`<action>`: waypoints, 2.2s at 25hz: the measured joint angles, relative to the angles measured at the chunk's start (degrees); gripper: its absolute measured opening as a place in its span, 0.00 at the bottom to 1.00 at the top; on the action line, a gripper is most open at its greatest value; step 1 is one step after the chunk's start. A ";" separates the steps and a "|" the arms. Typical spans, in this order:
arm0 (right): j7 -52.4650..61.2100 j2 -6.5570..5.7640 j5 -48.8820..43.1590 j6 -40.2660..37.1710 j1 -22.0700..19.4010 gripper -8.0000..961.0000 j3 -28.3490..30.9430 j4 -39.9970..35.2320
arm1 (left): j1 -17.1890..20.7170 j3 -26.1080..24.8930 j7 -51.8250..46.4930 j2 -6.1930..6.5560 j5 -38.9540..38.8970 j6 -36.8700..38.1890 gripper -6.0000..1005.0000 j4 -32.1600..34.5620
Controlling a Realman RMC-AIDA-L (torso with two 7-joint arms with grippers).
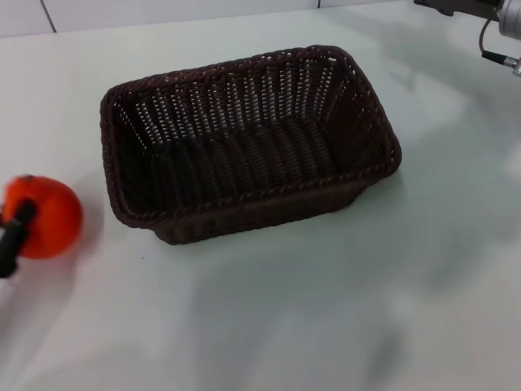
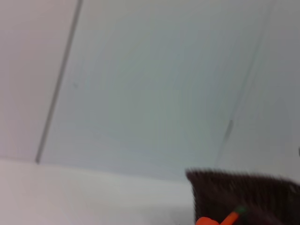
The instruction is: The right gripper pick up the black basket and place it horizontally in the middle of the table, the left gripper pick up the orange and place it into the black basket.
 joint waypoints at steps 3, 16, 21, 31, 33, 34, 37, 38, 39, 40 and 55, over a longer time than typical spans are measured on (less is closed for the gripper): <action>-0.30 0.00 0.60 0.00 -0.39 0.75 0.01 0.00 | 0.14 -5.38 -1.40 -0.15 -0.02 -3.90 0.21 -0.01; -5.20 0.31 9.09 -1.56 -1.43 0.75 -0.05 0.94 | -14.87 -4.68 -10.75 -1.08 -3.02 -12.54 0.11 4.35; -9.17 1.17 11.69 -2.42 -1.06 0.75 -0.01 2.34 | -21.58 5.10 -13.74 -1.10 -3.09 -3.30 0.16 5.51; -21.82 3.99 25.28 -4.10 -2.07 0.75 0.19 5.63 | -22.08 7.38 -14.64 -1.18 -4.46 -2.89 0.43 5.49; -25.41 4.16 28.69 -4.03 -2.14 0.75 0.19 6.71 | -21.23 7.28 -14.27 -1.19 -5.76 -3.80 0.52 5.45; -27.23 4.23 30.16 -3.98 -2.17 0.75 0.19 7.15 | -20.65 7.19 -13.94 -1.20 -6.80 -4.29 0.56 5.44; -32.00 4.34 33.30 -3.99 -2.26 0.75 0.19 7.85 | -18.02 6.72 -11.17 -1.26 -11.45 -7.02 0.68 5.58; -33.68 4.40 34.24 -4.10 -2.30 0.75 0.19 7.99 | -16.72 6.61 -9.38 -1.30 -13.84 -8.55 0.71 5.70; -35.33 4.42 35.04 -4.26 -2.35 0.75 0.22 8.06 | -15.90 6.54 -8.15 -1.34 -15.59 -9.55 0.75 5.80; -37.41 4.48 36.10 -4.37 -2.38 0.75 0.25 8.23 | -14.49 6.54 -6.00 -1.47 -18.29 -10.99 0.79 6.00; -67.45 4.64 49.97 -4.39 -1.36 0.75 0.28 12.42 | -5.95 4.91 8.01 -1.53 -38.20 -16.71 0.91 11.25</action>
